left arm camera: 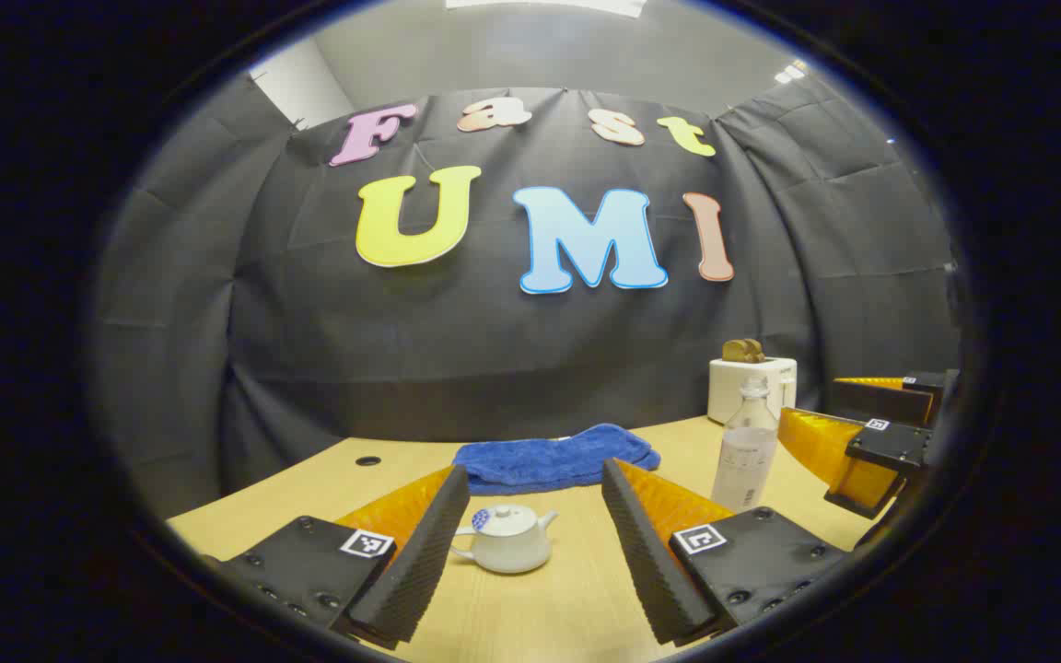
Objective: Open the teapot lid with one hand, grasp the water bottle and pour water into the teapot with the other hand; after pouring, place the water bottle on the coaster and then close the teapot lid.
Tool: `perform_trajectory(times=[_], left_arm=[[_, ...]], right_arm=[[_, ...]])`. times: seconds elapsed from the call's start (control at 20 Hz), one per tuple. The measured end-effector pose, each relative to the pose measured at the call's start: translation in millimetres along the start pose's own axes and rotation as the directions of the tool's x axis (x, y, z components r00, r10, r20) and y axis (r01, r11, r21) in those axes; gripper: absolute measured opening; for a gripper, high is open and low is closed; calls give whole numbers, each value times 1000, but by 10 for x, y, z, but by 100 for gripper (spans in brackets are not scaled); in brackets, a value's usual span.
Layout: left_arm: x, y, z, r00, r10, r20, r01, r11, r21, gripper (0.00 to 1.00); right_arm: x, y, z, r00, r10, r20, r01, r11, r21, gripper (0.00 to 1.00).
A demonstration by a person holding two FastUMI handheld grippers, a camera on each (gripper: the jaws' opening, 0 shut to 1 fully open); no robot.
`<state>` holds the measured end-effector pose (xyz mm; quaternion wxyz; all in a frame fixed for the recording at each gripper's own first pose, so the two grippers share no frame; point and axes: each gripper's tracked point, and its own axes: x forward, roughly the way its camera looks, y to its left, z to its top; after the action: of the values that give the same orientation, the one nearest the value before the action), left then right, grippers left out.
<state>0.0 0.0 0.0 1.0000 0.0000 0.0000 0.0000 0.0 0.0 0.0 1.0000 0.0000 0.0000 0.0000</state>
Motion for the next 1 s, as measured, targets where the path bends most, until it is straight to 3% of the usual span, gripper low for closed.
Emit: perform_trajectory(times=[1.0], left_arm=[[212,58,-194,999,-16,-47,14,999,-32,96]], right_arm=[[45,-36,-161,999,4,-50,-3,1000,31,97]])
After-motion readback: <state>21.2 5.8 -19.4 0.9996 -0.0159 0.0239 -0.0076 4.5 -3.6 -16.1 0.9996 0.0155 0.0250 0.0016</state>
